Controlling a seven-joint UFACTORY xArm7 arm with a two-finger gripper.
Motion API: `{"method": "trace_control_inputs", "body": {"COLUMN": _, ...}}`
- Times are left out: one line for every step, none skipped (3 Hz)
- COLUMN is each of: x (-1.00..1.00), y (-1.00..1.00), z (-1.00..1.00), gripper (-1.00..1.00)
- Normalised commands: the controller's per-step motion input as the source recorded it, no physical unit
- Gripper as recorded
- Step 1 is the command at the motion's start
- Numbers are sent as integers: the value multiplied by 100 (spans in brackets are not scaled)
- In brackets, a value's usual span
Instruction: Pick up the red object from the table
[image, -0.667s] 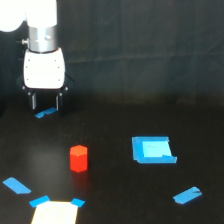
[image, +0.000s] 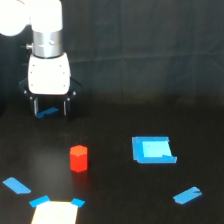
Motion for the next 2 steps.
{"method": "trace_control_inputs", "body": {"x": 68, "y": -80, "z": -9, "gripper": 91}}
{"method": "trace_control_inputs", "body": {"x": 49, "y": -100, "z": -100, "gripper": 100}}
